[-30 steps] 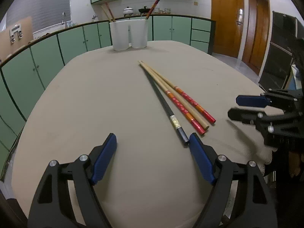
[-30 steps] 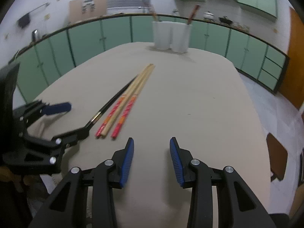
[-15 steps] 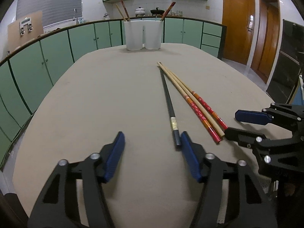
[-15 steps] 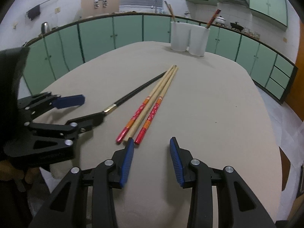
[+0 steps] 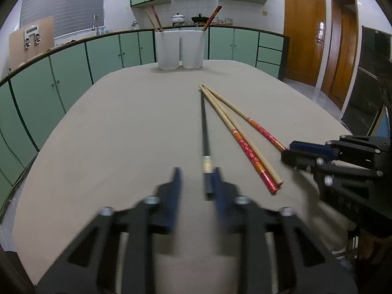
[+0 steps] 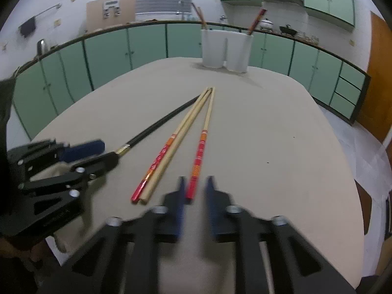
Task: Organize utensils
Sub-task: 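Grasp the black chopstick with the left tool while the right tool grasps a red-patterned one, then carry both held chopsticks up to the white holder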
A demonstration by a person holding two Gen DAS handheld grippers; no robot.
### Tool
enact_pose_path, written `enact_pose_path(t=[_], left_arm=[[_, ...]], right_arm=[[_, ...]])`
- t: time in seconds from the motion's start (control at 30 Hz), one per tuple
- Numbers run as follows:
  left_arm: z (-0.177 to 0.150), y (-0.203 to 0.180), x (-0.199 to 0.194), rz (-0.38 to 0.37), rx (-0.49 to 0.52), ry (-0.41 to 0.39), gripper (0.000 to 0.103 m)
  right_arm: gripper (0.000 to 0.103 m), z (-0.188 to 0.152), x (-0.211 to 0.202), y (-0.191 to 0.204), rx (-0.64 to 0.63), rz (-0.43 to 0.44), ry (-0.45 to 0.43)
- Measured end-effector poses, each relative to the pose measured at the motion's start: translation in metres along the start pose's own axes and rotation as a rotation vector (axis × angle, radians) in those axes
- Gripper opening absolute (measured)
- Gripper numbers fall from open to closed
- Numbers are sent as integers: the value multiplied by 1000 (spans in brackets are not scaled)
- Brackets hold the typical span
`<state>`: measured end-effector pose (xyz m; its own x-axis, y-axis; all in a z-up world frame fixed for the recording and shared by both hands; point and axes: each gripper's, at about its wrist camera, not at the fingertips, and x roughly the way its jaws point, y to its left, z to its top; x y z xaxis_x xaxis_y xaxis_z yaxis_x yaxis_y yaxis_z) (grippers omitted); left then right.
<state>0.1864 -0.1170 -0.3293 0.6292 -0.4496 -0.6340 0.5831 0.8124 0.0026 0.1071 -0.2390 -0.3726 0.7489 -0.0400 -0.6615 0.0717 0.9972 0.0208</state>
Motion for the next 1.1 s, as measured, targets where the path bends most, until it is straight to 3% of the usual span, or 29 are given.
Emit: enact_pose_path(t=[0.03,0.1,0.27,0.43,0.5,0.57,0.6,0.63,0.67,0.73,0.83,1.1], left_arm=[[0,0,0,-3,-2,-2,6],[0,1,-1,4,-19,-9,6],[-1,11,-7,116,-93,-30,6],[-2,17,-6,124,-104,-6,8],[-3,17,-7,122,-96,-3,18],[-5,18,-9,127,-93,-3,34],[-6,19,-10,121,-92,-1,34],[-6,19,-10,118,-89,-1,34],[-6,19,-10,113,-86,2,27],[-3,19,-10,82,-82,11,6],[4,21,-11,60,-112,37,6],[50,24,-51,45,-141,33,6]], right_arm=[[8,0,0,-1,7,-7,-2],[6,-2,-1,-5,27,-47,-11],[6,-6,-5,-21,113,-146,-15],[6,-8,-8,-24,126,-107,-10],[7,-9,-9,-24,127,-93,-8],[7,-11,-11,-23,122,-88,-8],[8,-12,-11,-23,118,-86,-7],[8,-12,-12,-22,116,-86,-8],[8,-12,-11,-23,119,-84,-5],[6,-10,-11,-23,120,-76,8],[6,-4,-14,-25,130,-57,28],[6,41,-76,-26,114,-23,-56]])
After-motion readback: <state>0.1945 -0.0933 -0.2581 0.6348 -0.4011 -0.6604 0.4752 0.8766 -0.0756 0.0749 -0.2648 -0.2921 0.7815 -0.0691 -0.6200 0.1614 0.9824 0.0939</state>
